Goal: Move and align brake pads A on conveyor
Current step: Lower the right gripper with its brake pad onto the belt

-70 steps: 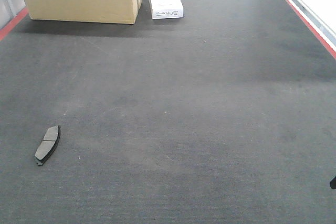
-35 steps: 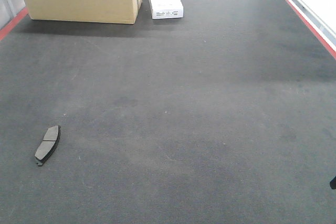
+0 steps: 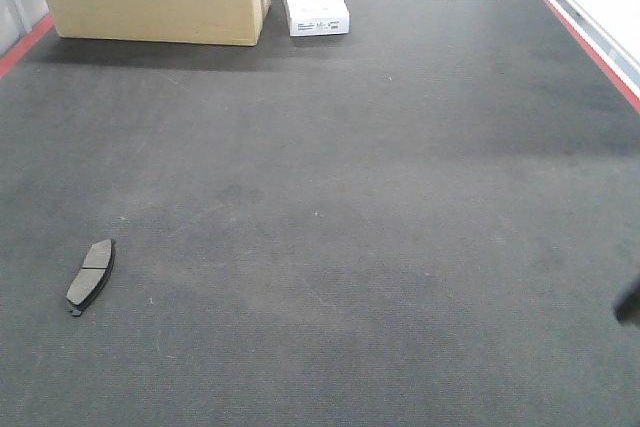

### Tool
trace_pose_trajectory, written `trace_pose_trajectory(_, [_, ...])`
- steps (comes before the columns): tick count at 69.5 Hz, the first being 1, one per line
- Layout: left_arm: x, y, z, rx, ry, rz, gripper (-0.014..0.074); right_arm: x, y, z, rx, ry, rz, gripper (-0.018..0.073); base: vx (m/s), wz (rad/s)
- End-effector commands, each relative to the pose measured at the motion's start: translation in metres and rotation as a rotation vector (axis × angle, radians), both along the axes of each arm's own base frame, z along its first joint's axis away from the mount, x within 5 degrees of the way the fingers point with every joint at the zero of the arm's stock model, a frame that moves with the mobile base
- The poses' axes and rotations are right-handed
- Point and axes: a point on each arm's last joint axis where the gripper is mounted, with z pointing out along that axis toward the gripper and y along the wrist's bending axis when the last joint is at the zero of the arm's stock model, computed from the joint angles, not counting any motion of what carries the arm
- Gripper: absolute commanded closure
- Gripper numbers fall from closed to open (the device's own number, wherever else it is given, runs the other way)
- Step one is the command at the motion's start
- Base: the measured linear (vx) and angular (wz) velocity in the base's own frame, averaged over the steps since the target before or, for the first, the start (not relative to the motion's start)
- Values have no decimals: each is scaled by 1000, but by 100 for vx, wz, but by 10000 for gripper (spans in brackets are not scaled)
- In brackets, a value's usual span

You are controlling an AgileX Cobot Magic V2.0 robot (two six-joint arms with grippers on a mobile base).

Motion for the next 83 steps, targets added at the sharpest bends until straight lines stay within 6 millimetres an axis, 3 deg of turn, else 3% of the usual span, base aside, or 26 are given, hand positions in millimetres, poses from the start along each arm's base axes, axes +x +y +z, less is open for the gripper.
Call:
trace_pose_trajectory(1, [3, 0, 15, -22, -99, 13, 147, 32, 5, 22, 5, -14, -2, 555, 0, 0])
trace_pose_trajectory(8, [3, 0, 15, -22, -99, 13, 147, 68, 11, 23, -18, 129, -2, 553, 0, 0])
trace_pose_trajectory(26, [3, 0, 15, -22, -99, 13, 147, 157, 26, -8, -125, 536, 26, 554, 0, 0])
trace_pose_trajectory(41, [3, 0, 15, -22, -99, 13, 147, 209, 34, -39, -211, 751, 79, 551, 0, 0])
trace_pose_trajectory(57, [3, 0, 15, -22, -99, 13, 147, 244, 39, -60, -249, 841, 104, 546, 0, 0])
trace_pose_trajectory(83, [3, 0, 15, -22, -99, 13, 147, 275, 36, -84, -334, 901, 67, 491, 0, 0])
